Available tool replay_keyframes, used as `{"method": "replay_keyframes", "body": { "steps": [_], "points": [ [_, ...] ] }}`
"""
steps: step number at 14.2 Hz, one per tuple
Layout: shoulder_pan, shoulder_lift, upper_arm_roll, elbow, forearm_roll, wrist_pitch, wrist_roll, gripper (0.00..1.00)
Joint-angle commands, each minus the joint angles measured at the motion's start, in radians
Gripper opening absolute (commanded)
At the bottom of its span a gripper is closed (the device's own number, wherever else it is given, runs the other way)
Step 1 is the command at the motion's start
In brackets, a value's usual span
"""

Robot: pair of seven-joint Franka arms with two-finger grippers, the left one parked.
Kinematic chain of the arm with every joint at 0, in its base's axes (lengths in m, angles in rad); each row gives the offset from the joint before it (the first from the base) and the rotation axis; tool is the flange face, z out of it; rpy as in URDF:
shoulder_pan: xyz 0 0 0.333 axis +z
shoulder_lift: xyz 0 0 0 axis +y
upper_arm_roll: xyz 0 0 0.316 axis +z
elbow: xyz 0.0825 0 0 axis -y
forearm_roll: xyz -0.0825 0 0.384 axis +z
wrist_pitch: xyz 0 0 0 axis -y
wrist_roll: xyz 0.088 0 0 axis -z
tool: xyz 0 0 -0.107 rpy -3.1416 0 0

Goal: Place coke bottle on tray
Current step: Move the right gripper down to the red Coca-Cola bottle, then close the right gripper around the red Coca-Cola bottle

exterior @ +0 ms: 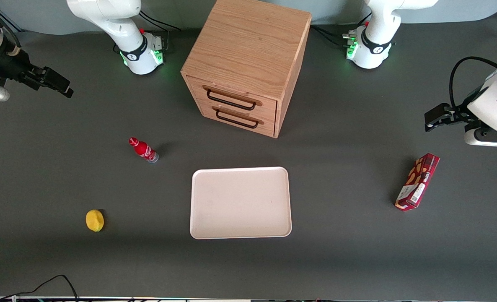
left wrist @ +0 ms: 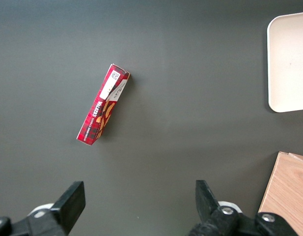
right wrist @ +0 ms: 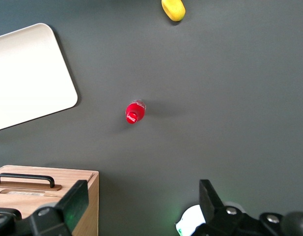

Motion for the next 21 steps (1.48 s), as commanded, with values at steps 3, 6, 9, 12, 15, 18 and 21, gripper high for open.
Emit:
{"method": "replay_keyframes", "body": {
  "steps": [3, 6, 9, 12, 15, 18, 21],
  "points": [
    [0.003, 0.039, -0.009, 0.043, 0.023, -0.069, -0.019, 1.0],
    [0.016, 0.043, 0.021, -0.082, 0.023, 0.005, -0.065, 1.0],
    [0.016, 0.033, 0.052, -0.321, 0.028, 0.281, -0.058, 1.0],
    [0.016, 0.064, 0.06, -0.555, 0.028, 0.628, -0.048, 1.0],
    [0.016, 0.145, 0.06, -0.65, 0.028, 0.847, -0.047, 1.0],
    [0.017, 0.196, 0.06, -0.692, 0.026, 0.948, -0.045, 0.68],
    [0.019, 0.191, 0.066, -0.695, 0.028, 0.932, -0.044, 0.01]
  ]
}}
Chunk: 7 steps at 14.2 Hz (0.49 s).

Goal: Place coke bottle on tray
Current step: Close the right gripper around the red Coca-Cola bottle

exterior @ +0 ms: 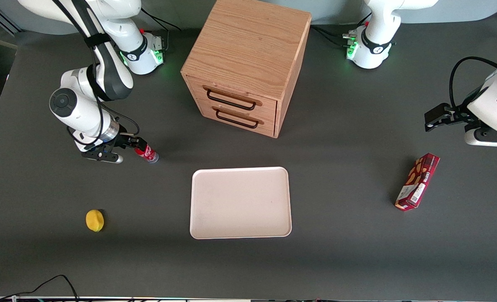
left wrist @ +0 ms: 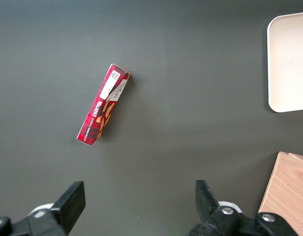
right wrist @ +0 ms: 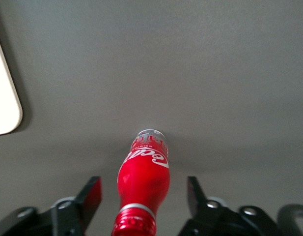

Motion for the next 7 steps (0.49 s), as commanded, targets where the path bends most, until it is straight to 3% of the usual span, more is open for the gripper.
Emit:
{"method": "replay_keyframes", "body": {
  "steps": [1, 7],
  "points": [
    [0.005, -0.024, 0.006, -0.009, 0.022, -0.005, 0.0, 0.0],
    [0.005, -0.045, 0.053, 0.002, 0.02, -0.059, 0.066, 0.0]
  ]
}}
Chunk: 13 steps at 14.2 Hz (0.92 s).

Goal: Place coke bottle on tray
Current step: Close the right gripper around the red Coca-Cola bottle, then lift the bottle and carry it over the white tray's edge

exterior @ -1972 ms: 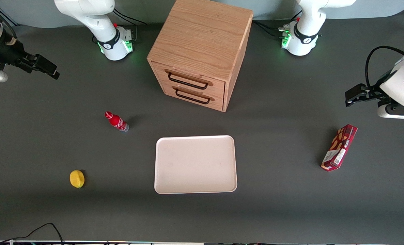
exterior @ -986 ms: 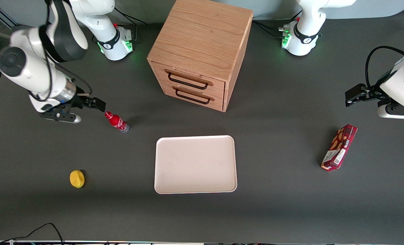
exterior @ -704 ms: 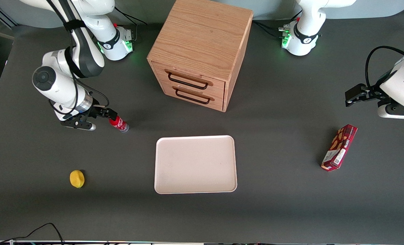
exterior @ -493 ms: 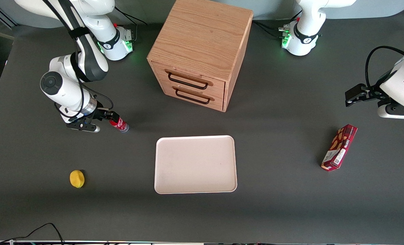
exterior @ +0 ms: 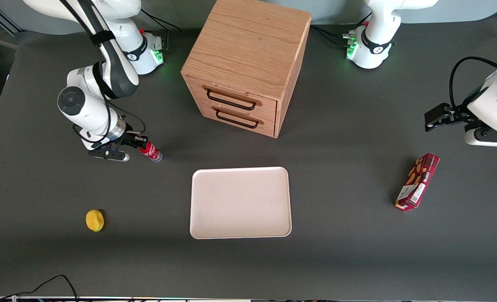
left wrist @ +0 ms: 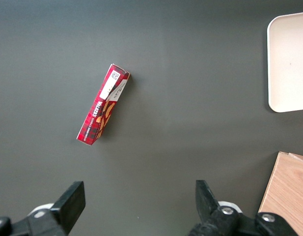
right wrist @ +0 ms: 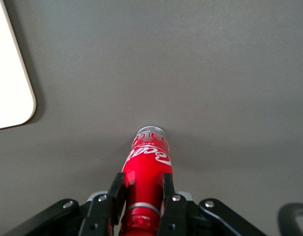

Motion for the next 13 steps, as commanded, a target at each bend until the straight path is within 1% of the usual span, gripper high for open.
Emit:
{"method": "replay_keyframes", "body": {
  "steps": [1, 2, 4, 6, 8, 10, 12, 13],
  "points": [
    [0.002, -0.045, 0.0, 0.012, 0.014, -0.063, 0.014, 0.0],
    [0.002, -0.057, 0.0, 0.035, 0.012, -0.105, 0.009, 0.0],
    [0.0, -0.077, -0.002, 0.129, 0.011, -0.241, 0.005, 0.0],
    [0.0, -0.084, -0.002, 0.276, 0.011, -0.39, 0.009, 0.0],
    [0.002, -0.052, 0.0, 0.45, 0.011, -0.508, 0.015, 0.0],
    [0.006, 0.048, 0.001, 0.656, 0.011, -0.606, 0.043, 0.0],
    [0.055, 0.241, 0.003, 0.964, 0.008, -0.744, 0.179, 0.0],
    [0.076, 0.345, 0.006, 1.106, -0.006, -0.801, 0.249, 0.0]
  ]
}}
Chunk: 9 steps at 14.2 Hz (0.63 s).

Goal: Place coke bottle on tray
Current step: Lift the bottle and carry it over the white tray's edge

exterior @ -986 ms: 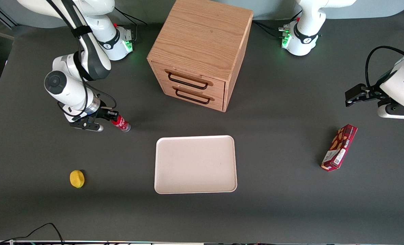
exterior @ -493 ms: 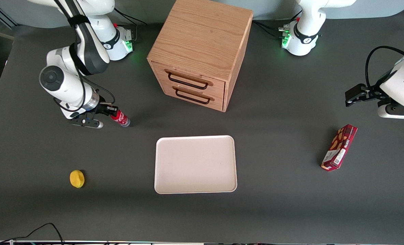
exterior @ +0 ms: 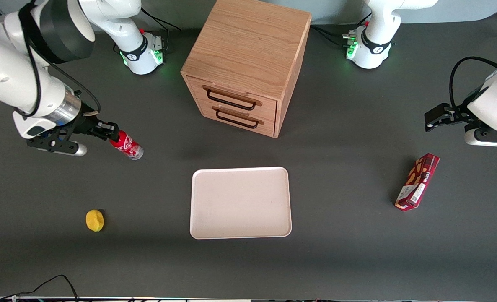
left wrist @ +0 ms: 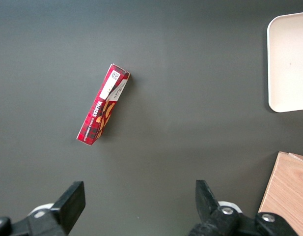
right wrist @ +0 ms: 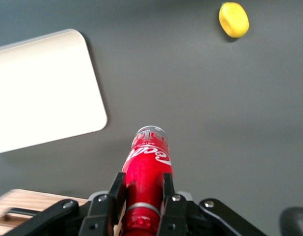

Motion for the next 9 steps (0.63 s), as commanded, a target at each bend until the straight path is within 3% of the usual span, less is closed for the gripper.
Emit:
{"method": "replay_keyframes", "body": {
  "steps": [1, 5, 9],
  "points": [
    [0.072, 0.362, 0.014, 0.475, -0.017, -0.161, 0.196, 0.0],
    [0.127, 0.599, 0.022, 0.694, -0.025, -0.103, 0.363, 0.0],
    [0.159, 0.734, 0.019, 0.719, -0.026, 0.101, 0.497, 0.0]
  ]
}}
